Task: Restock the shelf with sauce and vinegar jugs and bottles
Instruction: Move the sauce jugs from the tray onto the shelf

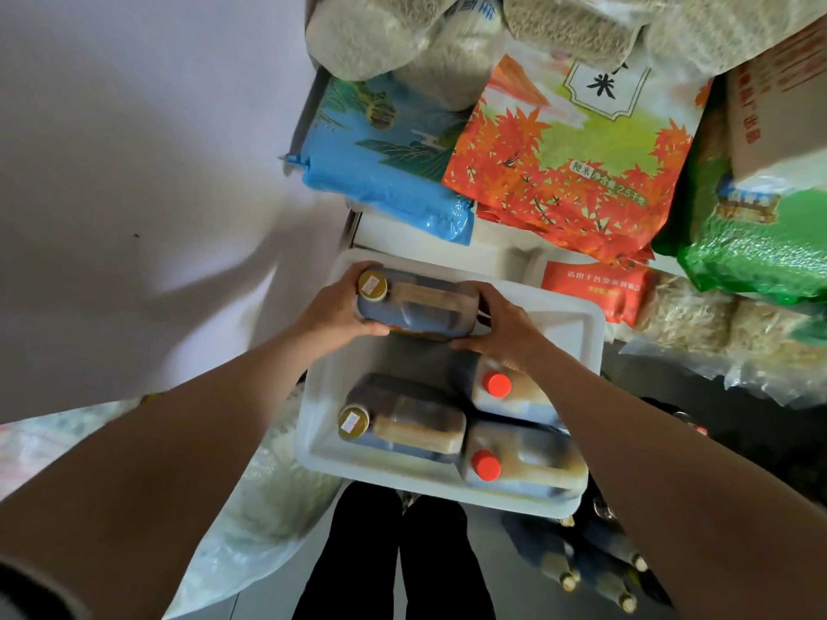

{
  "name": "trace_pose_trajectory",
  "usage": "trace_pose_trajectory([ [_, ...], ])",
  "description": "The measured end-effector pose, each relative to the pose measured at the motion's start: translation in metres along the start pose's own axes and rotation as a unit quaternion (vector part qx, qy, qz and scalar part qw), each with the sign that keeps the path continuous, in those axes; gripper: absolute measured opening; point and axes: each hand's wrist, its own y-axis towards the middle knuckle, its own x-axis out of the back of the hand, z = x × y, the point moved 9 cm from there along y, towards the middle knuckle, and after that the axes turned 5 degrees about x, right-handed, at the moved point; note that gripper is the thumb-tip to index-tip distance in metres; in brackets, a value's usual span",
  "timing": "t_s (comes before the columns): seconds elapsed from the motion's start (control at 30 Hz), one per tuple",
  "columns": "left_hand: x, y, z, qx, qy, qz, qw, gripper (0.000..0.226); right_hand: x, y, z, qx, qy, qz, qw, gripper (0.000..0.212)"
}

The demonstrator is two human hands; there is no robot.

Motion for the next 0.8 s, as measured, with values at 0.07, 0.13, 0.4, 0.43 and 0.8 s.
trace_pose_trajectory([
  [0.07,0.001,0.004,0.0,0.0,0.003,0.0,1.0,0.092,0.001,0.001,-0.003,-0.007,0.015,-0.006,1.0,0.088],
  [0.13,0.003,0.007,0.0,0.0,0.004,0.005,1.0,0.092,0.001,0.001,-0.006,-0.019,0.032,0.001,0.999,0.091],
  [0.4,0.01,0.011,0.001,0.032,-0.036,0.043,0.998,0.09,0.006,-0.005,0.0,-0.03,0.123,0.023,0.992,0.088],
  [0.43,0.012,0.009,0.001,0.036,-0.057,0.048,0.997,0.092,0.008,-0.006,0.006,-0.025,0.127,0.024,0.991,0.084],
  [0.8,0.045,-0.034,-0.048,0.021,-0.185,0.077,0.979,0.076,0.051,-0.028,0.082,0.047,0.145,0.009,0.988,0.056],
])
